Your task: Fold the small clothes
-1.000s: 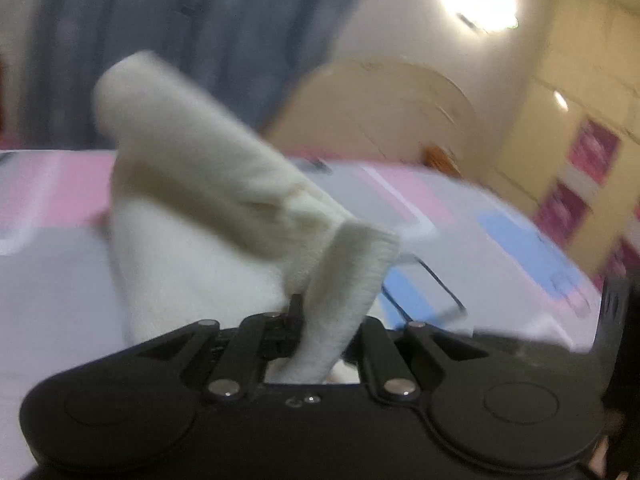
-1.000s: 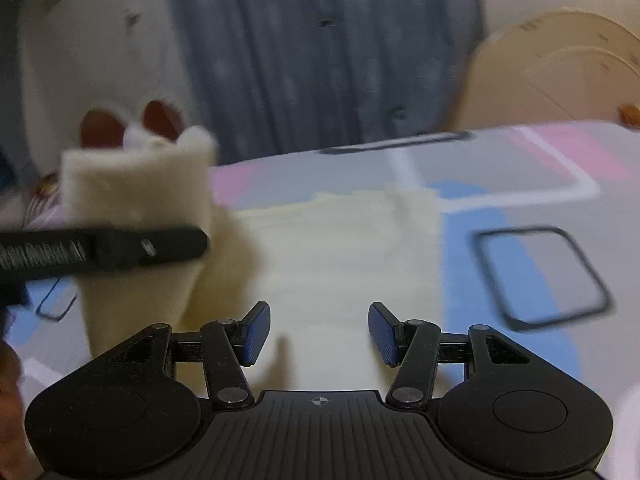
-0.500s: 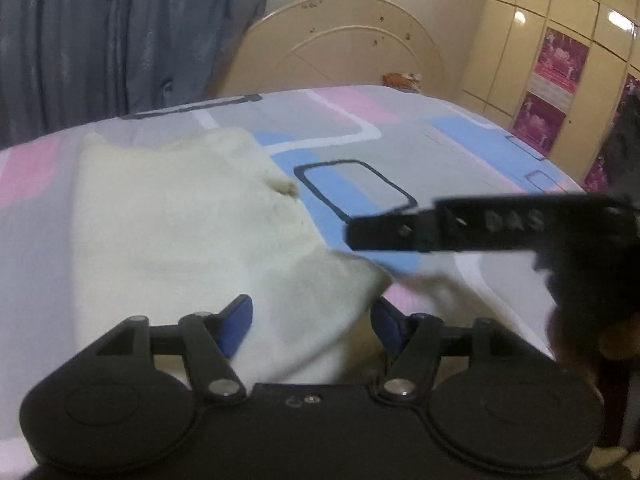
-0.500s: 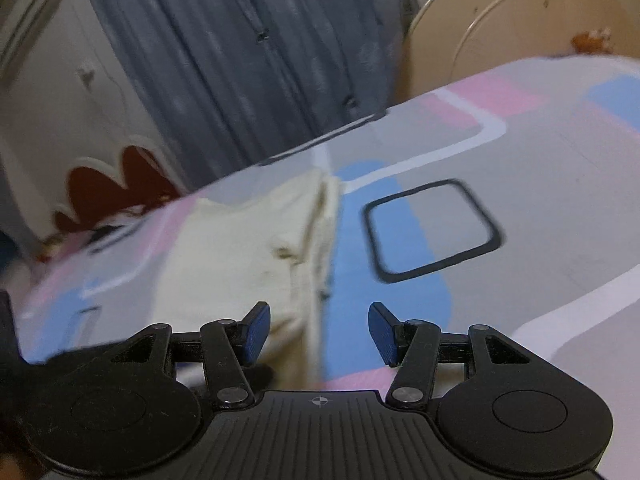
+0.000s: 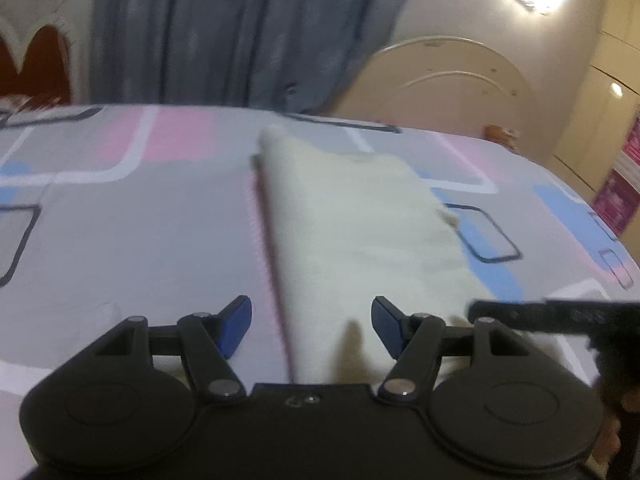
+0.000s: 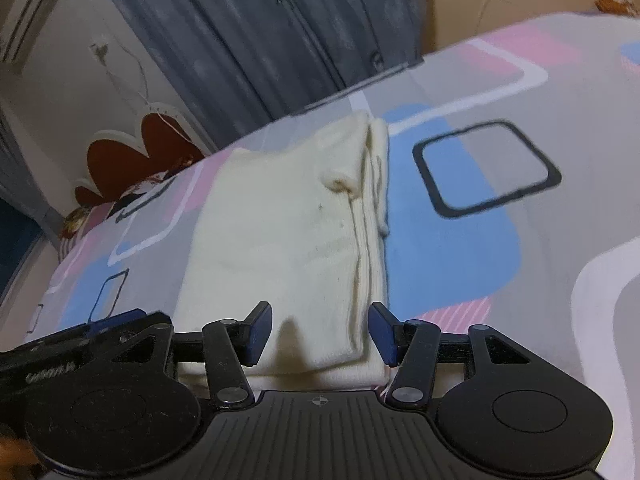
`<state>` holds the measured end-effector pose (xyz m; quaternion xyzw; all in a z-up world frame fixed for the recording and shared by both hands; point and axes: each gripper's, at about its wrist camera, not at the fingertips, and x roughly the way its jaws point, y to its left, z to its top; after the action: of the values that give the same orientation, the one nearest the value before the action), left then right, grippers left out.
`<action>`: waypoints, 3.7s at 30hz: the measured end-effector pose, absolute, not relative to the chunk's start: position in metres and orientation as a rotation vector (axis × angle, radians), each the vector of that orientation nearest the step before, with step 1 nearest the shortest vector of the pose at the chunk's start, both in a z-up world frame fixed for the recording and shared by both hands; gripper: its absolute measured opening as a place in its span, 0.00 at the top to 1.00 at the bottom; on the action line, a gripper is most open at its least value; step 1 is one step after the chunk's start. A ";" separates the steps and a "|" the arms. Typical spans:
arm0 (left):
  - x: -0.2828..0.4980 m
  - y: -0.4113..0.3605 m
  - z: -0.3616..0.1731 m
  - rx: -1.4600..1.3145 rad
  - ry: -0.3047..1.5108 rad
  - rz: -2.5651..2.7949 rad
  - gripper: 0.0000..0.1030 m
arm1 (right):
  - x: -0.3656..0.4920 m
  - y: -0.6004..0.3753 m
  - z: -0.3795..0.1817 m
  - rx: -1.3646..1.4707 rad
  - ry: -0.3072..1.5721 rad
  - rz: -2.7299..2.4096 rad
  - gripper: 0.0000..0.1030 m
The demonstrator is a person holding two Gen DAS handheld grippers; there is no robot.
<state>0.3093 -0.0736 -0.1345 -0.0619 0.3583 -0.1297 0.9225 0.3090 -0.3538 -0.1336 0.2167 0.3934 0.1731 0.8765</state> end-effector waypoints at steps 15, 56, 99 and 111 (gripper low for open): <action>0.325 -0.070 -0.136 -0.205 0.737 -0.248 0.37 | 0.299 -0.362 -0.111 0.526 0.775 0.353 0.95; 0.453 -0.056 -0.153 -0.401 0.767 -0.185 0.31 | 0.446 -0.355 -0.125 0.427 0.685 0.307 0.95; 0.423 -0.081 -0.143 -0.249 0.769 -0.135 0.24 | 0.392 -0.309 -0.111 0.115 0.616 0.273 0.63; 0.403 -0.091 -0.162 -0.225 0.778 -0.158 0.22 | 0.385 -0.300 -0.140 0.009 0.667 0.233 0.76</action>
<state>0.4031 -0.0909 -0.1617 -0.1095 0.3781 -0.0770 0.9161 0.3845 -0.2995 -0.1403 0.0043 0.3268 0.1141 0.9382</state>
